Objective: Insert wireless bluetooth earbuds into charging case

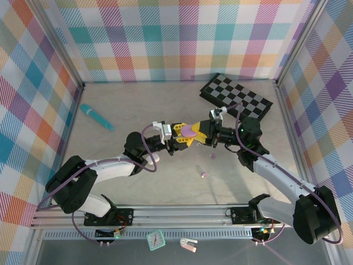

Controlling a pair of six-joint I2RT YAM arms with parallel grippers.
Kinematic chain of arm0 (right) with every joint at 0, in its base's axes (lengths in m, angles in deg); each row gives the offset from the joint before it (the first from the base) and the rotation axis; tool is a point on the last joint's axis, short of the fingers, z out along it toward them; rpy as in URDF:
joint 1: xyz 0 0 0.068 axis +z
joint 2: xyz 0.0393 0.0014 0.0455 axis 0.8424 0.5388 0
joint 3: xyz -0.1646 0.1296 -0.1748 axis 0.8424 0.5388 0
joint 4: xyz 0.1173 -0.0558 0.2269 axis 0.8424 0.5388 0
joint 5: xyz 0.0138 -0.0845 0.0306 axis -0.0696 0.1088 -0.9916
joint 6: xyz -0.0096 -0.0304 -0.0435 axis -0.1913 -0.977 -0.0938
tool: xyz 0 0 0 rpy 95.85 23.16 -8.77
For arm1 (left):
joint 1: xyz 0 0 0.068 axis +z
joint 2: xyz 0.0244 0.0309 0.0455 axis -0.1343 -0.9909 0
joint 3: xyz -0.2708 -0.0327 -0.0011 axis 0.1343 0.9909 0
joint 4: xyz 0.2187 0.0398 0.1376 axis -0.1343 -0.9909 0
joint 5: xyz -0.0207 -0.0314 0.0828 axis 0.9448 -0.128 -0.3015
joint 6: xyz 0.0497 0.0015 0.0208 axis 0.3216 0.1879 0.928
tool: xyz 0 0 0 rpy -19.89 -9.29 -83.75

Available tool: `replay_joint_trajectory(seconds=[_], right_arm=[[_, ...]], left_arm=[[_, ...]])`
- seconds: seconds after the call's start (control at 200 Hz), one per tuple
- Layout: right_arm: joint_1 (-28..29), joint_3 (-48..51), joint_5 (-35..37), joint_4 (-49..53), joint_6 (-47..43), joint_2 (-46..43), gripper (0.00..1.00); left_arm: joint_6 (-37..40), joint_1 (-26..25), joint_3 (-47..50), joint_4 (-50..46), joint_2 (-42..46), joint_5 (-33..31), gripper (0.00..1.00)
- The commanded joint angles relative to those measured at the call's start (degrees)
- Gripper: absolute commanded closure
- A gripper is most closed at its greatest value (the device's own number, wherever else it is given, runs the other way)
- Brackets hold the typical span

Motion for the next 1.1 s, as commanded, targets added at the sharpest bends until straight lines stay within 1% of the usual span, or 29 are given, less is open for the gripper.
replay_joint_trajectory(seconds=[0.0, 0.09, 0.125, 0.195, 0.24, 0.295, 0.36, 0.465, 0.555, 0.65, 0.705, 0.83, 1.005, 1.095], right_arm=[[-0.3, -2.3, 2.1, 7.2, -6.5, -2.4, 0.43], [-0.8, -4.2, 2.9, 14.9, -12.5, -4.6, 0.34], [-1.0, -5.4, 3.6, 19.6, -15.1, -5.5, 0.3], [-1.1, -8.6, 5.8, 29.1, -23.5, -7.2, 0.22], [-1.1, -10.8, 8.2, 36.0, -30.6, -8.3, 0.18], [-1.1, -13.4, 11.5, 44.0, -39.0, -9.5, 0.16], [-1.0, -16.0, 14.8, 50.9, -48.5, -10.5, 0.14], [-1.1, -19.4, 13.1, 57.4, -65.2, -10.9, 0.11], [-0.7, -22.3, 13.3, 62.9, -76.7, -10.5, 0.08], [0.1, -22.6, 12.5, 64.7, -88.4, -10.7, 0.04], [0.9, -22.1, 13.3, 64.5, -94.3, -10.9, 0.02], [2.2, -21.6, 14.9, 63.6, -100.9, -9.7, 0.01], [4.9, -23.0, 15.2, 63.6, -104.5, -5.1, 0.0], [5.5, -23.8, 16.1, 63.1, -104.3, -2.6, 0.0]], left_arm=[[0.1, 0.0, 0.0, 3.2, 0.8, 0.4, 0.66], [-0.4, 0.2, 0.7, 3.1, 0.8, 0.2, 0.66], [-0.7, 0.2, 1.2, 3.0, 1.0, 0.1, 0.66], [-0.9, 0.3, 1.7, 2.2, 1.5, 0.1, 0.66], [-0.8, 0.4, 1.9, 0.9, 1.9, -0.1, 0.66], [-0.8, 0.4, 2.2, -1.4, 2.5, -0.6, 0.66], [-0.7, 0.4, 2.5, -4.3, 3.2, -0.7, 0.66], [-1.6, 0.4, 3.1, -8.1, 3.8, -1.0, 0.66], [-2.8, 0.4, 3.1, -10.6, 4.0, 0.3, 0.66], [-3.4, 0.4, 2.9, -13.3, 4.4, 1.9, 0.66], [-3.4, 0.5, 3.2, -13.8, 4.8, 2.1, 0.66], [-3.0, 0.4, 3.6, -14.8, 6.1, 3.1, 0.65], [-3.0, 0.4, 3.2, -16.4, 6.8, 4.9, 0.65], [-2.7, 0.4, 3.2, -16.6, 7.0, 4.8, 0.65]])
